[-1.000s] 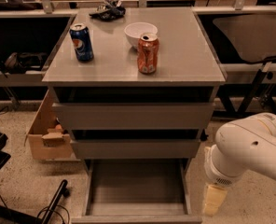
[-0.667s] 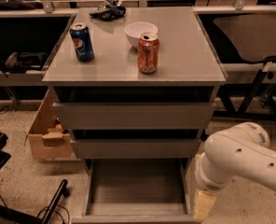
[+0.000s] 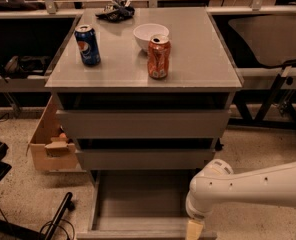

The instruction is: Close bottom drawer

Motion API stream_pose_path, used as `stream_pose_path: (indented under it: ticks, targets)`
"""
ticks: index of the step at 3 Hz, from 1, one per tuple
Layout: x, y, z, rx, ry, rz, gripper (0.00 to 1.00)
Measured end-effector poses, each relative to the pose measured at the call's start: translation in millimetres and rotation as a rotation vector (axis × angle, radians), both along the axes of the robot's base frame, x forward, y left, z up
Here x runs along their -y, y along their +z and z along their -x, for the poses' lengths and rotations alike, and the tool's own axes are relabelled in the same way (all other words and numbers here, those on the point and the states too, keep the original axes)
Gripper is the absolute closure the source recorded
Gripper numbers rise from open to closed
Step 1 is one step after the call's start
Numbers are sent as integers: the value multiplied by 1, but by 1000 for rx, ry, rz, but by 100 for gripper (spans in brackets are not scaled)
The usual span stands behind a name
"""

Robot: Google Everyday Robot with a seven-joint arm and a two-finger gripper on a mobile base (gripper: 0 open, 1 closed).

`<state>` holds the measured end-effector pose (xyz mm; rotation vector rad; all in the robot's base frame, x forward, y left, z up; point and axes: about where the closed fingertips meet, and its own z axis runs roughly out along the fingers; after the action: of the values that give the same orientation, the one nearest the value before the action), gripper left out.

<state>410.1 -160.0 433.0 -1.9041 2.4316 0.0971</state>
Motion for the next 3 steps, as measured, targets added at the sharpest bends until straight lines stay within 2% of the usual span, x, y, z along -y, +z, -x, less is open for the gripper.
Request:
stream_pose_path:
  ticks: [1, 2, 3]
  targets:
    - [-26, -68, -10, -24, 13, -45, 0]
    - [-44, -118, 10, -67, -6, -112, 18]
    - [-55, -160, 48, -133, -46, -175, 41]
